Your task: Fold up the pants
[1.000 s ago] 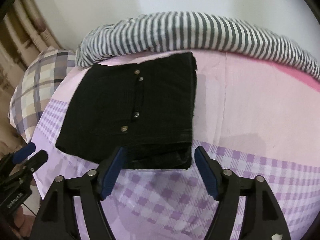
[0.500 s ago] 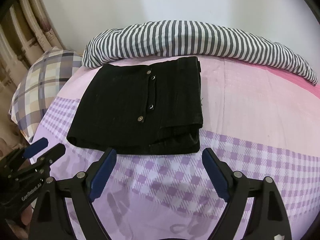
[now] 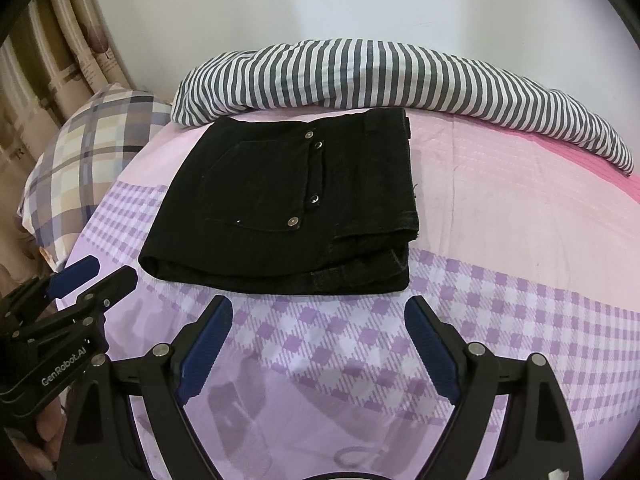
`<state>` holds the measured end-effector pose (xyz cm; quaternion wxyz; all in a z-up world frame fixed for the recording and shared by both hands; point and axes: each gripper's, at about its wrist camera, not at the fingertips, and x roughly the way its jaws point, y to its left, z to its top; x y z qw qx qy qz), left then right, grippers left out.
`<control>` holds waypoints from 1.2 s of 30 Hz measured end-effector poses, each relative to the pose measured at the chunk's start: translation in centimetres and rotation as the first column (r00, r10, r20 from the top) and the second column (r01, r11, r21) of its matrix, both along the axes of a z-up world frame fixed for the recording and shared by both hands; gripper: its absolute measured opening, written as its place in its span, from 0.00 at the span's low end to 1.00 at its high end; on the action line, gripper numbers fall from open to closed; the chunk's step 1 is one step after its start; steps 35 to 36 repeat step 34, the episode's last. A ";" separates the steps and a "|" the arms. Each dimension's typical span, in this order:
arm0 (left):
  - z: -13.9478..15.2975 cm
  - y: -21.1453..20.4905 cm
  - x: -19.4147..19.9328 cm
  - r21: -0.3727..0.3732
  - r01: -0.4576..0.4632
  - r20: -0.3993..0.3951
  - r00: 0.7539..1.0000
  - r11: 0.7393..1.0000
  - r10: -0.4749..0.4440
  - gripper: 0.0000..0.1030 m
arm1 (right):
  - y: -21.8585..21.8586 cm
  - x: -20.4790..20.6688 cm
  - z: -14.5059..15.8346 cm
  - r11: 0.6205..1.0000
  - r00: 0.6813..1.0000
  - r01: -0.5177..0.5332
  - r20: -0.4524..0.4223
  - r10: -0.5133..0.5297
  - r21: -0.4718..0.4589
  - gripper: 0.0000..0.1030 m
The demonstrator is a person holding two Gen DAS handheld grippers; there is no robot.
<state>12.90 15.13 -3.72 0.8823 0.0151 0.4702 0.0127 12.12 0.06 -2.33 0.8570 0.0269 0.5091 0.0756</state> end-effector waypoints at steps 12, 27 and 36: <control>0.3 -0.4 -0.1 0.009 0.004 0.008 1.000 1.000 -0.004 0.54 | 0.0 -0.1 -0.3 1.000 1.000 -0.001 -0.008 0.001 0.003 0.83; 0.2 -0.3 -0.2 0.008 0.006 0.011 1.000 1.000 -0.006 0.54 | -0.2 -0.2 -0.4 1.000 1.000 0.001 -0.014 -0.001 0.011 0.84; 0.1 0.2 -0.1 -0.006 0.003 0.005 1.000 1.000 -0.003 0.56 | 0.2 -0.1 -0.3 1.000 1.000 -0.009 -0.012 0.009 0.011 0.84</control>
